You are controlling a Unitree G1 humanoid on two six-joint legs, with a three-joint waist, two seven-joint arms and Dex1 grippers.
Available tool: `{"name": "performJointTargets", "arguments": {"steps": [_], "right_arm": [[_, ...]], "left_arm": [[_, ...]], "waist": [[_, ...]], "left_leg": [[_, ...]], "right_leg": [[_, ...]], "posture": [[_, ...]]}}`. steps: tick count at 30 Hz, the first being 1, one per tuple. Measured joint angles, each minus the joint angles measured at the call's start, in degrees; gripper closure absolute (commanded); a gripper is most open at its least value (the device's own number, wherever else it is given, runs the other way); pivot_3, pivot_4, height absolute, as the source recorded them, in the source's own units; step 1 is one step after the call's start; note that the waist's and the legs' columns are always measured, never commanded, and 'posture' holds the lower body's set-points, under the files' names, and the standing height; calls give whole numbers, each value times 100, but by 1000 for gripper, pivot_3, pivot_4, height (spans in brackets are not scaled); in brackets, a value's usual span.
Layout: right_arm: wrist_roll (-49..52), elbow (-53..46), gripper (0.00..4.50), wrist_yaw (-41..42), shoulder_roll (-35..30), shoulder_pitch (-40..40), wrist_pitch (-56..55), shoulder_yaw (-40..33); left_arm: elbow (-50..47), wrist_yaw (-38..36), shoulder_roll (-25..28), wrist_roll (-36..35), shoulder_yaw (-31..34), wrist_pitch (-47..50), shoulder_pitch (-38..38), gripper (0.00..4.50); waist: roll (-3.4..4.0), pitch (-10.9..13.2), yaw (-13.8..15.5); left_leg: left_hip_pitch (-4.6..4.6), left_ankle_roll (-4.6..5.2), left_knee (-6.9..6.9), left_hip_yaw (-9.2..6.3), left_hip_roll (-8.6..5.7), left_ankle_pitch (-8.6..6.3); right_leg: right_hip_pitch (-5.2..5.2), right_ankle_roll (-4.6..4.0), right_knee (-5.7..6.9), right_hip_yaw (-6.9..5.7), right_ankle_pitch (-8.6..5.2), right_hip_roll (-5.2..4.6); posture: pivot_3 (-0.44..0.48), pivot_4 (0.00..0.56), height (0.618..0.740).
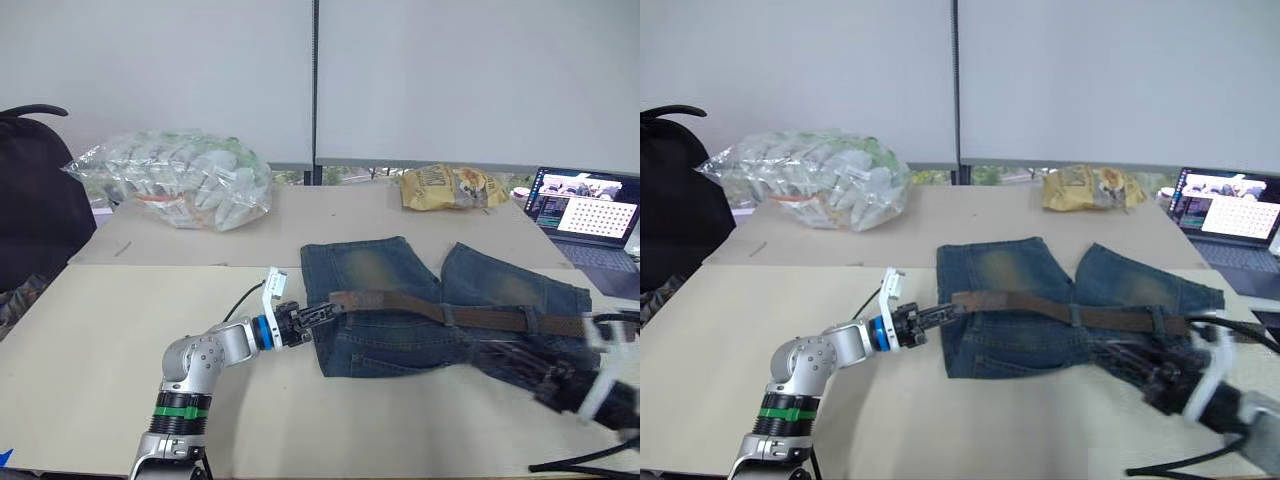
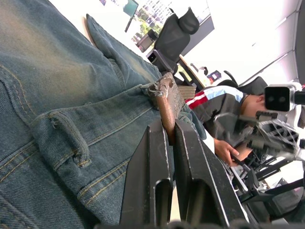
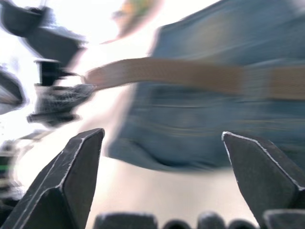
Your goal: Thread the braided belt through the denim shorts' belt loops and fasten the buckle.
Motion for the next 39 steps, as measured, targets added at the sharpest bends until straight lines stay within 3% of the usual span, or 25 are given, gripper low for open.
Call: {"name": "performJointTargets", "arguments": {"steps": [5, 11, 12, 23, 25, 31, 35, 36, 39], "right_arm": [[242, -45, 25, -1125, 1107, -532, -243, 1402], [30, 597, 25, -2058, 2321, -1344, -1058, 1844], [34, 655, 542, -2103, 2388, -1410, -1147, 1849], [29, 748, 4305, -2283, 2518, -1759, -1433, 2028], [29, 748, 4451, -2283, 2485, -1759, -1462, 2045], [29, 764, 4500, -2283, 2146, -1760, -1466, 2042], [-17, 1040, 4500, -2572, 1787, -1779, -1441, 1999], [-52, 1144, 4500, -2671, 1755, -1783, -1439, 1989], [-150, 1472, 4500, -2945, 1737, -1855, -1366, 2009]], "left_arm": [[-201, 165, -74, -161, 16, 123, 4, 4500], [-358, 316, -73, -308, 41, 220, 21, 4500], [-371, 335, -61, -322, 42, 221, 25, 4500], [-380, 410, 10, -321, 1, 156, 62, 4500], [-375, 397, 26, -311, -24, 91, 62, 4500], [-351, 86, 313, 64, -290, -327, 133, 2450], [-315, -559, 989, 982, -807, -1427, 306, 980], [-270, -702, 1100, 1143, -888, -1647, 336, 767], [-130, -1179, 1410, 1649, -1118, -2375, 363, 767]], "waist": [[1, 1, 9], [0, 2, -2], [0, 2, 1], [0, 2, -7], [0, 2, -9], [0, 2, -8], [0, 2, -11], [0, 2, -5], [0, 2, -3]], "left_leg": [[-4, 0, -1, -2, -1, 0], [-4, -1, -3, -3, 2, 0], [-4, -1, -6, -3, 2, 0], [-7, -1, -6, -3, 3, 1], [-7, -1, -6, -3, 3, 1], [-7, -1, -6, -2, 3, 1], [-4, -1, -9, -1, 3, 1], [-5, -1, -9, 0, 3, 1], [-8, 0, -9, 2, 3, 1]], "right_leg": [[-3, -1, 0, -2, 0, -3], [-7, -2, 1, -3, 1, -2], [-7, -3, 0, -4, 1, -1], [-10, -4, 1, -4, 1, -1], [-10, -4, 2, -4, 1, 0], [-10, -4, 0, -3, 1, -1], [-11, -10, -1, -2, 2, -1], [-11, -10, -1, -2, 1, -2], [-13, -12, -4, -1, 1, -3]], "posture": [[0, 150, 740], [0, 150, 740], [0, 150, 740], [0, 150, 740], [0, 150, 740], [0, 150, 740], [0, 150, 740], [0, 150, 740], [0, 150, 740]]}}
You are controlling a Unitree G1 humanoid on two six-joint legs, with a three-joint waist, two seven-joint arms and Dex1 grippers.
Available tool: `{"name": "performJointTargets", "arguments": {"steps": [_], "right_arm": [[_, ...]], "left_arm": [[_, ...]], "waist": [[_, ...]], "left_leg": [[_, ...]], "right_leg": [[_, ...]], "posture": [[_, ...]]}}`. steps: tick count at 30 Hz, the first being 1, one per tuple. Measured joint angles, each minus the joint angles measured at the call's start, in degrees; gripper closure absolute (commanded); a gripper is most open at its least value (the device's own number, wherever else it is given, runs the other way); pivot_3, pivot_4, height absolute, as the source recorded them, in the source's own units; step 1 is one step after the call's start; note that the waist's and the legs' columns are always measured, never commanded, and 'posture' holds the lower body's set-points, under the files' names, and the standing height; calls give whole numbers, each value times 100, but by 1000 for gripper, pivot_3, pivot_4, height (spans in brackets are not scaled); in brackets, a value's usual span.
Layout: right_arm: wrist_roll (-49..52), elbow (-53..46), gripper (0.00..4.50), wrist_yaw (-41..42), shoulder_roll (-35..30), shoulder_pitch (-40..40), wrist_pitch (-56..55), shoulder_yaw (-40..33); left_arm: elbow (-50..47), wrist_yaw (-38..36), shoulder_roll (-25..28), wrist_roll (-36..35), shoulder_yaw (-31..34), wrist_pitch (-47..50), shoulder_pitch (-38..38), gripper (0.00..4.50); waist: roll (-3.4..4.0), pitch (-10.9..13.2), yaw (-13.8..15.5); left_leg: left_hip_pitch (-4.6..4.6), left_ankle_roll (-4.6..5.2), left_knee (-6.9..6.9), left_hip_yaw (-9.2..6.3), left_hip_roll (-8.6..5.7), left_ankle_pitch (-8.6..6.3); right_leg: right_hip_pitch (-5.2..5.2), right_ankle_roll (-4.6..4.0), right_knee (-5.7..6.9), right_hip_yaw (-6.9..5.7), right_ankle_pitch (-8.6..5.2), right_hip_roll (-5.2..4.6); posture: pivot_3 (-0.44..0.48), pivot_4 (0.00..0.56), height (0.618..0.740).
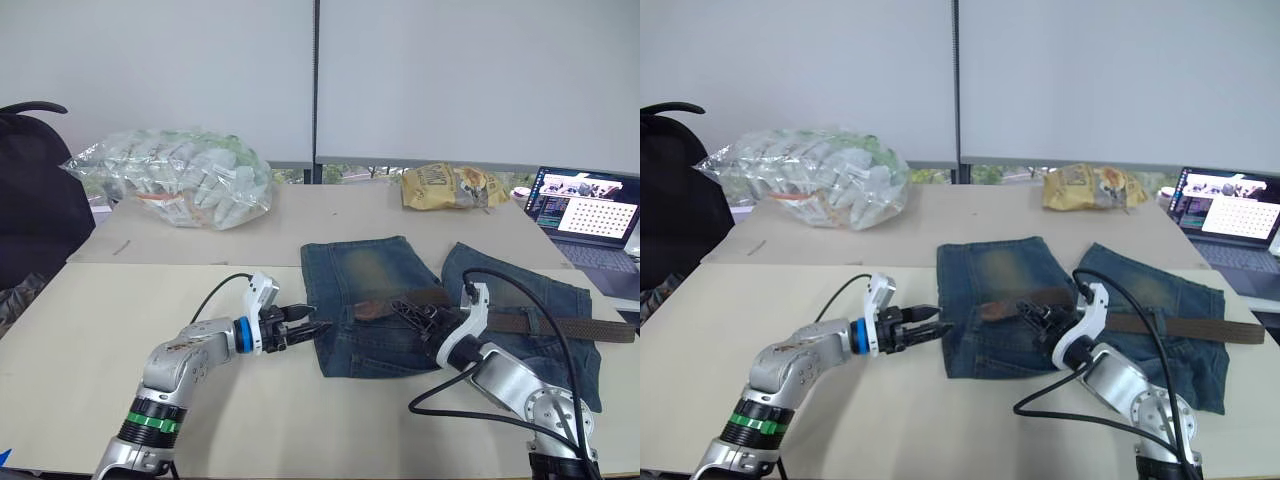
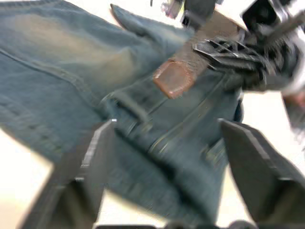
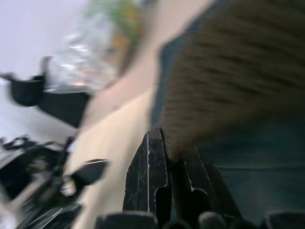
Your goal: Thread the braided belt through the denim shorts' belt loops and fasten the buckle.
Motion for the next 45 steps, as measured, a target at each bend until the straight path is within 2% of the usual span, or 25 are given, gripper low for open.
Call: {"name": "performJointTargets", "arguments": {"steps": [4, 14, 21, 25, 33, 42, 45], "right_arm": [[-290, 291, 4500, -260, 38, -266, 69, 148], [-873, 625, 4500, -317, 424, -600, 69, 313], [-1319, 845, 4500, -318, 1327, -968, 78, 750], [-1695, 904, 4500, -159, 1540, -1028, 96, 974], [-1377, 1190, 4500, 174, 2301, -1023, -47, 382], [-1048, 1206, 4500, 566, 2330, -990, 154, 235], [-1049, 1205, 4500, 583, 2327, -990, 154, 230]], "left_arm": [[88, -268, 103, 277, -43, -450, -63, 767], [88, -237, 59, 296, -34, -442, -150, 767], [359, 143, -251, 244, 201, -197, -172, 767], [668, 292, -278, 250, 376, -143, -196, 767], [896, 519, -450, 101, 766, 99, -194, 767], [936, 848, -974, -473, 1093, 924, -60, 767], [828, 898, -1020, -665, 1170, 1096, -41, 1614]], "waist": [[0, 0, 6], [0, 0, -10], [0, 0, -102], [-4, -3, -152], [-5, -3, -232], [-5, -3, -248], [-5, -3, -260]], "left_leg": [[-1, 0, 0, -1, 1, 0], [-1, 1, 0, -1, 3, 0], [-3, 1, -2, -4, 11, 0], [-21, 0, -2, -4, 9, 1], [-38, 1, -2, -5, 23, 1], [-50, 1, -2, -5, 17, 1], [-48, 1, -2, -6, 18, 1]], "right_leg": [[0, 2, -1, -1, 1, 0], [-2, 3, 3, -1, 1, 2], [-14, 2, 15, -2, 2, 11], [-28, 1, 15, -2, 4, 9], [-72, -12, 41, -1, 11, 23], [-78, -15, 38, -1, 13, 18], [-77, -13, 40, -2, 12, 20]], "posture": [[0, 150, 740], [0, 150, 740], [0, 150, 740], [0, 150, 740], [0, 150, 740], [0, 150, 740], [0, 150, 740]]}}
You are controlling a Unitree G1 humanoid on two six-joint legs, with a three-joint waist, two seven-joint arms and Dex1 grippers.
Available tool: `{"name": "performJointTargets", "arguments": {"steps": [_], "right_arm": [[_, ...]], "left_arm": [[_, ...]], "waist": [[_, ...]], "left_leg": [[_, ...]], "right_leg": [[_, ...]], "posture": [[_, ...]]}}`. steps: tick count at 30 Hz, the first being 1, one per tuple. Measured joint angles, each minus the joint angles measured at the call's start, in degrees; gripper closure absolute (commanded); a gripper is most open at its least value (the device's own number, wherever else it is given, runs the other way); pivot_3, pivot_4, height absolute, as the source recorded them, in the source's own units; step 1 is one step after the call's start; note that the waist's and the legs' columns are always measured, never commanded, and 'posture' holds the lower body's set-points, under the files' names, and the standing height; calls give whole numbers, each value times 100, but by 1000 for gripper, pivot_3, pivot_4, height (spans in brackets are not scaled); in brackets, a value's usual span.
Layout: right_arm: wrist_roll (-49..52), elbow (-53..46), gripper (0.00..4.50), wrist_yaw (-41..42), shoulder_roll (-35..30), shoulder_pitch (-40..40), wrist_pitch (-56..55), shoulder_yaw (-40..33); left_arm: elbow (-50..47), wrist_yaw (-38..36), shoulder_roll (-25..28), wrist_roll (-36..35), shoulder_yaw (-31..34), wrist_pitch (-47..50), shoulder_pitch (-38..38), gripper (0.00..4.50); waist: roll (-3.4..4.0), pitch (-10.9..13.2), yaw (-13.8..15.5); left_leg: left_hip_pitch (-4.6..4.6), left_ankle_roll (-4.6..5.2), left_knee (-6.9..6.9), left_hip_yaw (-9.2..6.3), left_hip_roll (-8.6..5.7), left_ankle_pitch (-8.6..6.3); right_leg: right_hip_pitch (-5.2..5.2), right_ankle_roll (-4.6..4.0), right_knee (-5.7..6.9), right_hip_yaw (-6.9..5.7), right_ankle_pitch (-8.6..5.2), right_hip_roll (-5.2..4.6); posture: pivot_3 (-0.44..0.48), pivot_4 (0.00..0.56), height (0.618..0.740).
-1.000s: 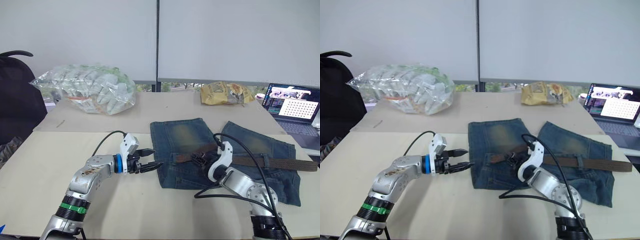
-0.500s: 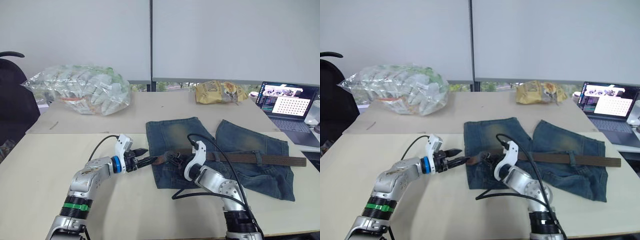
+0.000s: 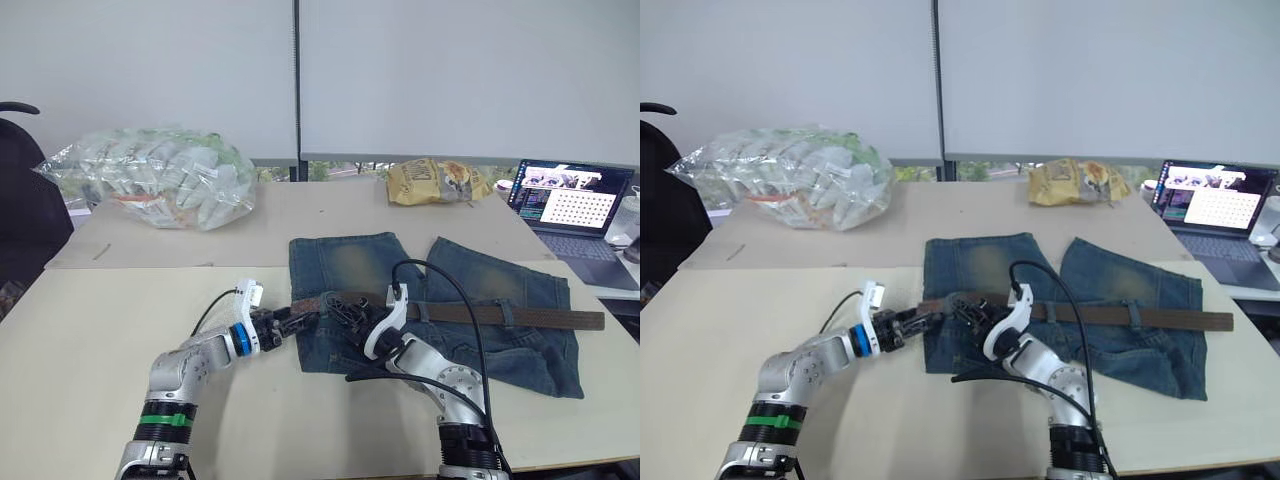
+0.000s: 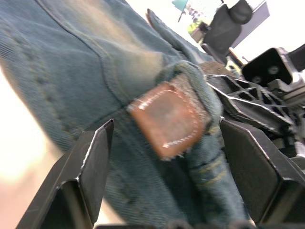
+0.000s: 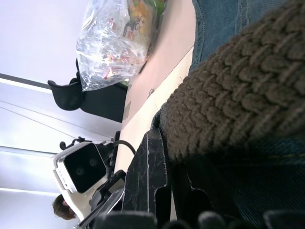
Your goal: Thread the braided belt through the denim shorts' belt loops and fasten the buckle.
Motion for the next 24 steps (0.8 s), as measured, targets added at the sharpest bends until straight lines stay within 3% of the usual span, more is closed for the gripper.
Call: {"name": "performJointTargets", "arguments": {"steps": [8, 10, 16, 22, 24], "right_arm": [[-72, -10, 4500, 85, -2, 89, -8, 13], [-140, -49, 4500, 114, -6, 154, -20, 43], [-245, -537, 2362, 393, -181, 554, 16, 268], [-101, -2029, 255, 1601, -1762, 1523, 361, 543], [40, -2402, 20, 2014, -2345, 1686, 397, 371]], "left_arm": [[-15, 144, -75, -219, 201, 69, -3, 4361], [-15, 158, -98, -226, 195, 91, -2, 4461], [-93, 160, -35, -185, 167, 57, 71, 4500], [26, 301, 586, 397, 132, -332, 252, 4500], [176, 328, 923, 728, 135, -641, 235, 4500]], "waist": [[0, 0, -1], [0, 0, 7], [0, 0, 15], [-2, 2, 75], [-2, 2, 86]], "left_leg": [[-2, -1, 0, 0, -3, 1], [-3, -1, 0, 0, -4, 1], [-2, -1, 0, -1, -3, 1], [-5, -2, 0, 0, -7, 1], [5, -2, 0, 1, -6, 2]], "right_leg": [[1, 1, -2, 0, 0, -1], [0, 1, -2, 0, 0, -2], [0, 2, -2, 0, -2, -2], [0, 6, -8, 1, -5, -4], [4, 4, -6, 1, -3, -4]], "posture": [[0, 150, 740], [0, 150, 740], [0, 150, 740], [0, 150, 740], [0, 150, 740]]}}
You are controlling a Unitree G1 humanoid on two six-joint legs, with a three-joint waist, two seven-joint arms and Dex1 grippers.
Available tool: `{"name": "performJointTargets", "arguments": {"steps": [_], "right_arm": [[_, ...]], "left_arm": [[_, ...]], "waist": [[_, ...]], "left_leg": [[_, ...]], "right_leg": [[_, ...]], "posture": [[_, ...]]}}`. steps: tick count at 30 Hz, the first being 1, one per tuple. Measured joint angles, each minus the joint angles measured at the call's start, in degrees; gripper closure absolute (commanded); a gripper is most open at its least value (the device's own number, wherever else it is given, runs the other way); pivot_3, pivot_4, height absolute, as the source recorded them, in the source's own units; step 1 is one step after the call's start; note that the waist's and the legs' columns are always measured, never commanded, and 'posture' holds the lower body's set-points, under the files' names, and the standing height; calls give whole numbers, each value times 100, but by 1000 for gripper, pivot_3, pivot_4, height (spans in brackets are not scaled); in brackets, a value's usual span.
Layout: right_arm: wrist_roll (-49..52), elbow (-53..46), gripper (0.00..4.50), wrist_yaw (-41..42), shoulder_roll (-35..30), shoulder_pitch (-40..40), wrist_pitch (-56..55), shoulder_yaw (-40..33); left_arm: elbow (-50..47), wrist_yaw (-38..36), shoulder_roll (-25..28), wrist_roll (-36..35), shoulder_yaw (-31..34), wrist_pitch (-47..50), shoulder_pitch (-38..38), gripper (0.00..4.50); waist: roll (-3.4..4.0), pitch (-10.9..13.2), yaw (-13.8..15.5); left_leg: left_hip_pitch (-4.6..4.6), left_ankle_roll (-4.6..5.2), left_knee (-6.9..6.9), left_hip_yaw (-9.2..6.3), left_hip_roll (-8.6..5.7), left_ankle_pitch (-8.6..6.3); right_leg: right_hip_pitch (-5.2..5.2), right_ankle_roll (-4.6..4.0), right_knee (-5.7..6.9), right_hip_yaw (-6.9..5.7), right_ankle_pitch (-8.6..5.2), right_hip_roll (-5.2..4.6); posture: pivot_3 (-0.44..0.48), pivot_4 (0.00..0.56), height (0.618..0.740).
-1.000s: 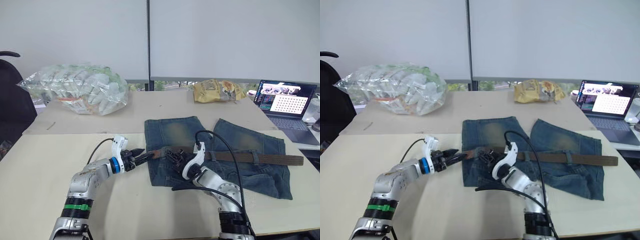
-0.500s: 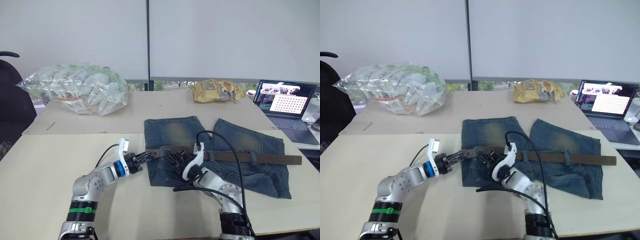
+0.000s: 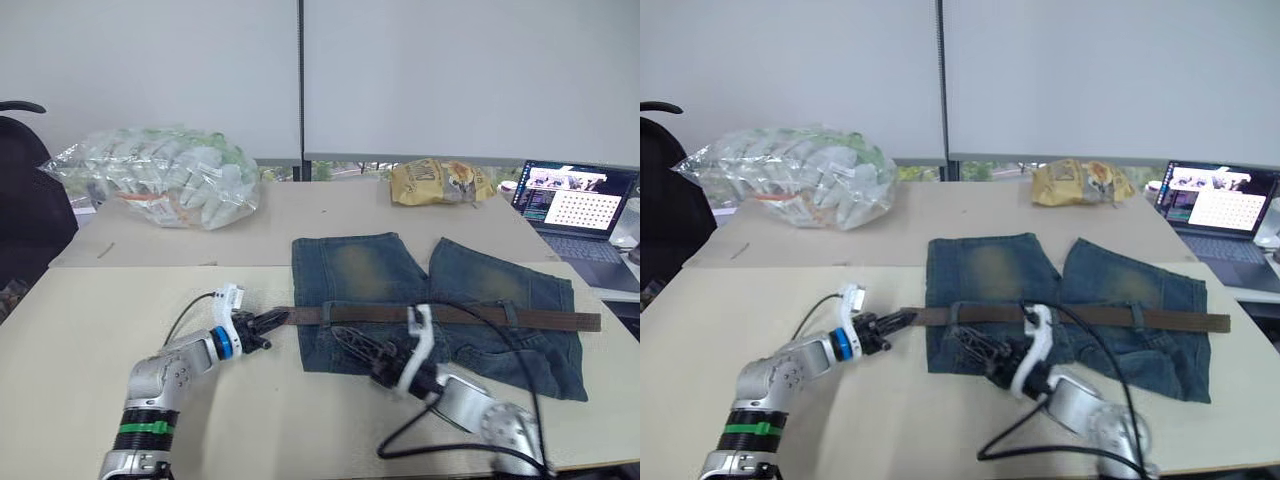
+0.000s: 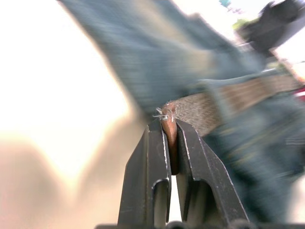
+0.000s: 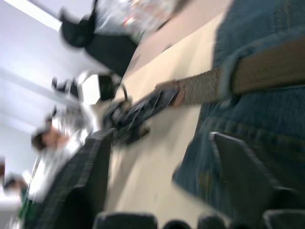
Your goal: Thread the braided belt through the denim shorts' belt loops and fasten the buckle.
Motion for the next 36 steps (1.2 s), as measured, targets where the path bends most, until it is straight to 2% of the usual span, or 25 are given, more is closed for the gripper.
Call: {"name": "performJointTargets", "arguments": {"steps": [3, 6, 11, 14, 19, 22, 26, 32, 36], "right_arm": [[58, -191, 20, 422, -569, 113, -11, -294], [55, -18, 20, 875, -1403, 149, -109, -1026], [-725, 1145, 20, 1407, -2556, 159, -609, -1948], [-1188, 1582, 20, 1685, -3018, 35, -830, -2112], [-1973, 2203, 20, 1837, -3568, -472, -967, -1821], [-2272, 2841, 20, 1882, -3593, -1035, -932, -1533], [-3033, 3578, 20, 1916, -3839, -1633, -948, -845], [-3997, 4409, 20, 1979, -3798, -2007, -1068, -36], [-4281, 4653, 20, 2095, -3747, -2212, -1082, 112]], "left_arm": [[190, 0, 276, 298, 0, -341, -46, 4500], [490, 56, 690, 809, -43, -888, -186, 4500], [735, 586, 1244, 1649, -140, -1194, -311, 4500], [917, 979, 1293, 1835, -43, -1119, -360, 4500], [1282, 1419, 1276, 1952, 88, -1132, -445, 4500], [1358, 1551, 1276, 2061, 88, -1170, -462, 4500], [1333, 1725, 1272, 2189, 63, -1143, -446, 4500], [1304, 2087, 1281, 2351, 86, -1143, -343, 4500], [1176, 2259, 1292, 2435, 163, -1140, -183, 4500]], "waist": [[-2, 1, 26], [-9, 5, 58], [-12, 7, 134], [-12, 7, 159], [-12, 7, 151], [-11, 7, 146], [-9, 6, 163], [-4, 4, 135], [0, 2, 86]], "left_leg": [[1, 0, 0, 1, -1, 0], [-5, -1, 1, 3, -3, 1], [-7, 0, 0, 8, -4, 0], [-3, 0, -1, 10, -2, 1], [7, 0, 1, 12, -2, 1], [6, 0, 1, 13, -3, 1], [6, 0, 1, 15, -2, 1], [11, 0, 1, 23, -3, 1], [12, 0, 1, 21, -2, 1]], "right_leg": [[1, 0, 0, -1, 0, -1], [1, 0, -7, 0, 0, -3], [-2, 3, -12, 3, -2, -6], [-2, 4, -6, 3, -1, -6], [4, 2, -3, 3, 2, -6], [2, 0, -3, 5, 3, -6], [2, 0, -1, 5, 3, -6], [2, 0, 3, 9, 4, -10], [2, 0, 5, 9, 4, -9]], "posture": [[0, 150, 740], [0, 150, 740], [0, 150, 740], [0, 150, 740], [0, 150, 740], [0, 150, 740], [0, 150, 740], [0, 150, 740], [0, 150, 740]]}}
